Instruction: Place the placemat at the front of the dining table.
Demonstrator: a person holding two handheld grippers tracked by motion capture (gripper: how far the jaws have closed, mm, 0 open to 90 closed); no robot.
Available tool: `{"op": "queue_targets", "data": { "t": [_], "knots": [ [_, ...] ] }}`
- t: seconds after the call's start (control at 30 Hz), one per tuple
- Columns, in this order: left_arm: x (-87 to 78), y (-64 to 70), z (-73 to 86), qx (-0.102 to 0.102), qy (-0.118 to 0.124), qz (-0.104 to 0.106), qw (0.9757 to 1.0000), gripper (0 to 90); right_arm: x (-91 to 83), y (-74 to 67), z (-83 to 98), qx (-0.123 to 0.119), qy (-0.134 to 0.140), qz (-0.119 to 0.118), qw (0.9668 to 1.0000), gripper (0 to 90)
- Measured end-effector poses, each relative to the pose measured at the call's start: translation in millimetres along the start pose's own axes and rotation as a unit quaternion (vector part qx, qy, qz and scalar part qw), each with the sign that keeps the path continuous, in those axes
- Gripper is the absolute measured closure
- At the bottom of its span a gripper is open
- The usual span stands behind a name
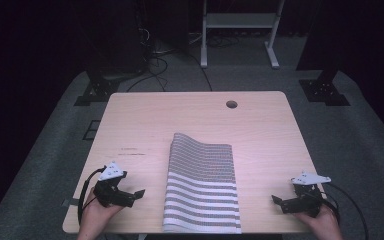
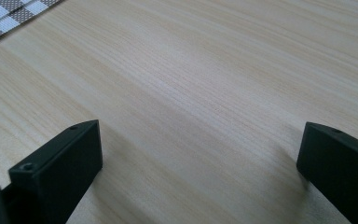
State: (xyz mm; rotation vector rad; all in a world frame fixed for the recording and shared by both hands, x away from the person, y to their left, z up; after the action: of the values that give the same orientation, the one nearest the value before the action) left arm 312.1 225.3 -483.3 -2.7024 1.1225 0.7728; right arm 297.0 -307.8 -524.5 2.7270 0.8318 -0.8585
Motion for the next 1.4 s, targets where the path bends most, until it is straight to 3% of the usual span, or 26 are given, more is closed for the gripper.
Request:
{"op": "queue_targets", "data": {
  "t": [0.27, 0.6, 0.77, 1.0, 1.4],
  "knots": [
    [-1.8, 4.7, -19.6, -0.007, 0.016, 0.014, 0.9998, 0.0, -0.1, -0.1, 0.0, 0.000, 0.000, 0.001, 1.0000, 0.0],
    [-2.1, 17.2, -50.0, 0.004, 0.033, 0.037, 0.9988, 0.0, -0.2, -0.1, 0.1, 0.000, 0.000, 0.001, 1.0000, 0.0],
    [3.1, 21.9, -57.9, 0.008, 0.034, 0.045, 0.9984, 0.0, -0.2, -0.1, 0.1, 0.000, 0.000, 0.001, 1.0000, 0.0],
    [13.0, 33.8, -62.9, 0.017, 0.030, 0.066, 0.9972, 0.0, -0.4, -0.3, 0.2, 0.000, -0.001, 0.002, 1.0000, 0.0],
    [35.5, 48.1, -58.4, 0.029, 0.009, 0.088, 0.9956, 0.0, -0.4, -0.3, 0.2, 0.000, -0.001, 0.002, 1.0000, 0.0]
  ]
}}
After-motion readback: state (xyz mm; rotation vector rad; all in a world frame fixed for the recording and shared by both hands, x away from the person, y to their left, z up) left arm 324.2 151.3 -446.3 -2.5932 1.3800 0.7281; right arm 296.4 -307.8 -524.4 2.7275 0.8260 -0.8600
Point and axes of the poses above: each handheld gripper's, and its own axes: x roughly forward along the jaws, z roughly out of its underside, y roughly to its right, the point moved 5 cm from there along x, roughly forward along the jaws, and after that the axes turned 10 degrees about y, right-handed, at the moved point
